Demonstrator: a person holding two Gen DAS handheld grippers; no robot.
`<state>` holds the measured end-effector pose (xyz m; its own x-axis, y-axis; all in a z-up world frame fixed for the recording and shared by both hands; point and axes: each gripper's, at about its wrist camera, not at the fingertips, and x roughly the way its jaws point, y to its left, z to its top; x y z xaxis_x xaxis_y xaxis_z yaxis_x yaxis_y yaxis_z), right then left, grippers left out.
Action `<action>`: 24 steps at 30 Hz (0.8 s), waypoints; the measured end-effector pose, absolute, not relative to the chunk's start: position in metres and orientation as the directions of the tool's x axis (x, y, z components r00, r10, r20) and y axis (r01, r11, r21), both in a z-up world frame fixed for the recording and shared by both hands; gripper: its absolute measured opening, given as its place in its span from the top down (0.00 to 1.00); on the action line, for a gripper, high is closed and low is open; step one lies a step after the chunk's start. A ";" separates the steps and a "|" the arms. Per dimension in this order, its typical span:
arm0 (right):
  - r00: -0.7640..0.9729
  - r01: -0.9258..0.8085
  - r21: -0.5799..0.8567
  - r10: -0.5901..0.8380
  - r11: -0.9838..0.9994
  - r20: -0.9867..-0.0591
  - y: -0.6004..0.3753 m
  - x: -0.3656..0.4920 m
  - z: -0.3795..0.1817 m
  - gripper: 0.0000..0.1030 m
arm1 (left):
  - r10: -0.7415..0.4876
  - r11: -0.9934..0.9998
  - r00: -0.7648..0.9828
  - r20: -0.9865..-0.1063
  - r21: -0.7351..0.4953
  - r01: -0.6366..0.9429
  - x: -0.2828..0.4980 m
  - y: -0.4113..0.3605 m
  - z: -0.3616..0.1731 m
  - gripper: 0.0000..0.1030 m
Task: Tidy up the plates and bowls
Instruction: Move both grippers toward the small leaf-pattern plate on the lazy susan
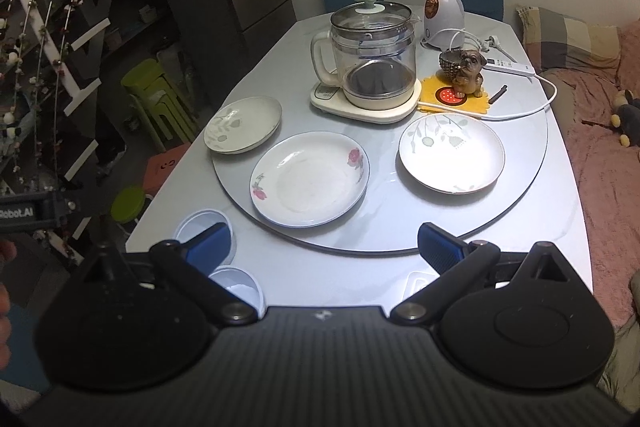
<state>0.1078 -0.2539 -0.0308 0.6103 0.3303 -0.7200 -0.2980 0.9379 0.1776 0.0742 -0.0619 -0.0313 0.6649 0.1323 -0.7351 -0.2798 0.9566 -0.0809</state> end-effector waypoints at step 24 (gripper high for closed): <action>0.586 -0.395 0.156 0.379 0.905 -0.716 -0.161 0.195 -0.044 0.04 | 0.173 0.926 0.607 -0.776 -0.083 -0.369 0.152 0.046 -0.060 0.00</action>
